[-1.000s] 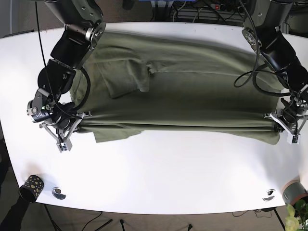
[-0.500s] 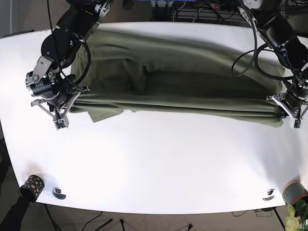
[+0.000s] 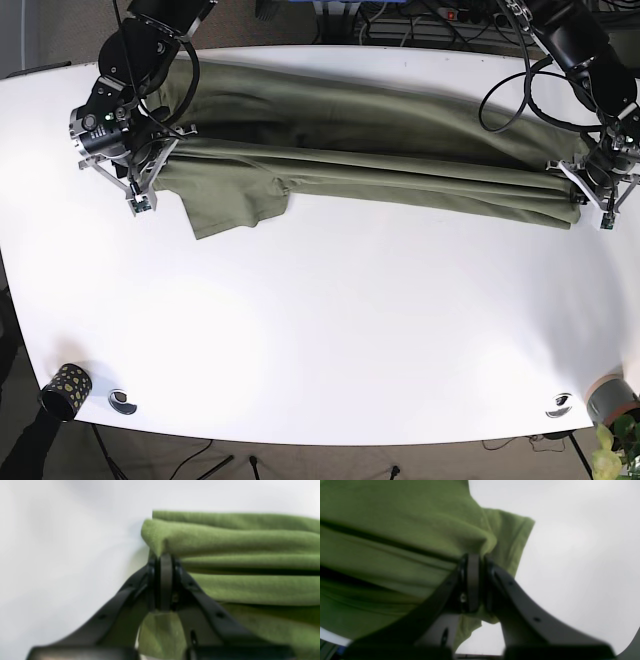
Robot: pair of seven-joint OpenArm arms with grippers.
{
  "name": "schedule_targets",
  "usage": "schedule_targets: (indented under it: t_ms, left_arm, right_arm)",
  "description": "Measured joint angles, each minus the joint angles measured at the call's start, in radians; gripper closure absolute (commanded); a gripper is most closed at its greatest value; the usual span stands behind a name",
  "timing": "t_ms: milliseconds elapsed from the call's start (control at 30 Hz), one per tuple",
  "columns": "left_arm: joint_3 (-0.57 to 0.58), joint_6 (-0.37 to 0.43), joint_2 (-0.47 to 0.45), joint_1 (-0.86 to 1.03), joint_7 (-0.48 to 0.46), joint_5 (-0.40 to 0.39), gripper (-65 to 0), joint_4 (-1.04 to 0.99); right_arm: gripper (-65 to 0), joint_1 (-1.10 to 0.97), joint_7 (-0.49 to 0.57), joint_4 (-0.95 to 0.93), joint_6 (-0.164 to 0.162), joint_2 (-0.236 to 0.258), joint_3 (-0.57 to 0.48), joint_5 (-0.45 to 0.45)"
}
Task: Fold the T-shirt properly
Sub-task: 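Fold the grasped side over toward the held hem with both grippers, then regrasp the folded strip ends with both grippers and fold again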
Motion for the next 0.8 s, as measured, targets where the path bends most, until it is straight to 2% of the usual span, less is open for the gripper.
schedule_targets:
  t_ms: [100,167,233,400,500,800]
  left_arm:
    - [-0.001,0.004,-0.002,0.009,0.002,0.012,-25.4,0.0]
    - [-0.002,0.011,-0.004,0.012,0.004,0.017,-33.5,0.0]
    - [-0.002,0.014,-0.006,0.017,0.001,0.016,-37.8,0.001]
    - [-0.002,0.014,-0.004,0.022,0.005,0.016,-37.8,0.023]
    - [-0.002,0.014,-0.005,0.018,0.004,0.013,-37.8,0.073]
    - [0.07,0.014,-0.002,-0.01,-0.001,0.0,-37.8,0.144]
  right_arm:
    - [-38.0,-0.012,-0.004,0.0,0.0,0.001,0.005,-0.023]
    - [-42.6,-0.016,-0.011,0.0,0.0,0.007,0.011,-0.027]
    - [-43.0,-0.013,-0.01,0.001,0.0,0.008,0.012,-0.036]
    - [-43.0,0.032,-0.011,0.002,0.0,0.006,0.011,-0.031]
    - [-43.0,0.086,-0.006,-0.023,-0.001,0.01,0.01,0.022]
    - [-43.0,0.236,0.01,-0.313,-0.003,0.007,0.008,0.11]
